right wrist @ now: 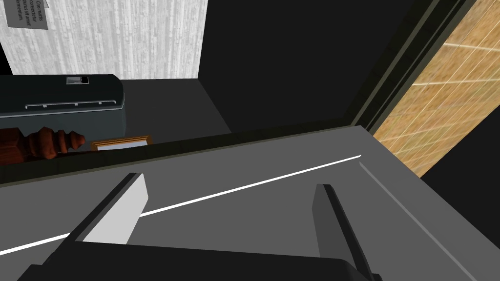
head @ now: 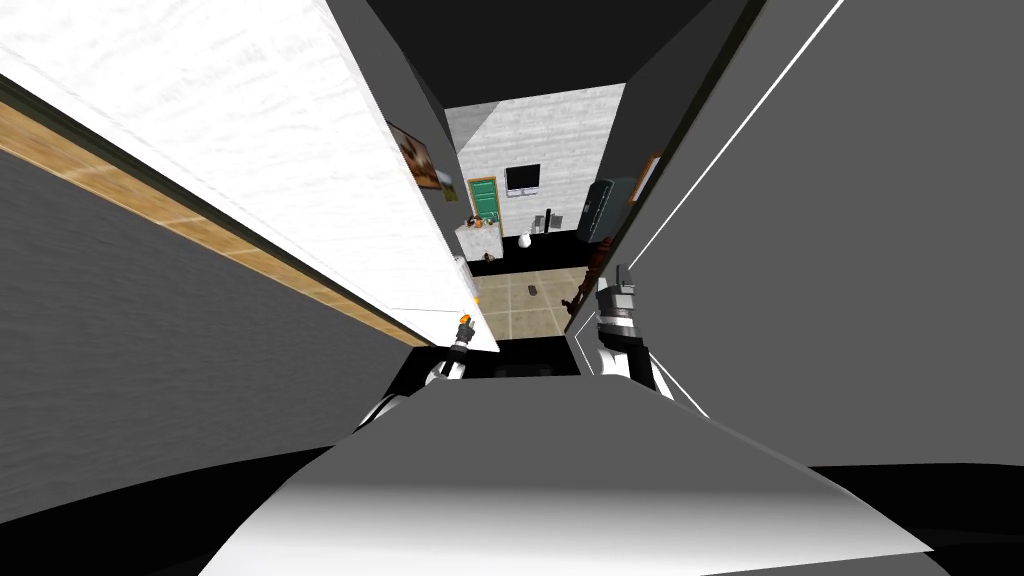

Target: Pull the door open

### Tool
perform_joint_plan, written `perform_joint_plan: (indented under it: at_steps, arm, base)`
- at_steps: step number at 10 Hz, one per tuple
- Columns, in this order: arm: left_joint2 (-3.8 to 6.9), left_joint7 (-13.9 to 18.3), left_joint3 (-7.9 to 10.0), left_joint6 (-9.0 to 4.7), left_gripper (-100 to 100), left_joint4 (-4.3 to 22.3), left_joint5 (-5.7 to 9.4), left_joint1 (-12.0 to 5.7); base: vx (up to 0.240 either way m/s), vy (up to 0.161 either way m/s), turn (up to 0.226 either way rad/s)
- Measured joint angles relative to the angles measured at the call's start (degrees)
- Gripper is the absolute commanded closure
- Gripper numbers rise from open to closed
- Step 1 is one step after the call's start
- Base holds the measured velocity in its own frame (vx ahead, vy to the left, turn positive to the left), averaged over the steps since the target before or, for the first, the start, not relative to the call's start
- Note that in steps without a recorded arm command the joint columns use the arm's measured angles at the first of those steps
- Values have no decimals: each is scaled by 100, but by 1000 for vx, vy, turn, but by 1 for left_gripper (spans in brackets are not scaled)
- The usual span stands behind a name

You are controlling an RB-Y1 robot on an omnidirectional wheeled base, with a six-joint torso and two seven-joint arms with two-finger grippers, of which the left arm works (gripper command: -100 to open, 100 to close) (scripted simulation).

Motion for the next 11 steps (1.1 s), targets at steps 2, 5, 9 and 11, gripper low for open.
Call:
perform_joint_plan:
  at_steps: [2, 5, 9, 11]
  arm:
    - [-12, 326, -34, 26, -100, -1, 60, -17]
    - [-27, 756, -77, 58, -100, 1, 134, -45]
    - [-47, 1324, -136, 91, -100, 28, 237, -91]
    - [-54, 1588, -164, 126, -100, 5, 285, -97]
  base:
    - [-41, 25, -9]
    - [-38, 19, -9]
    - [-46, 19, -9]
    - [-35, 19, -8]
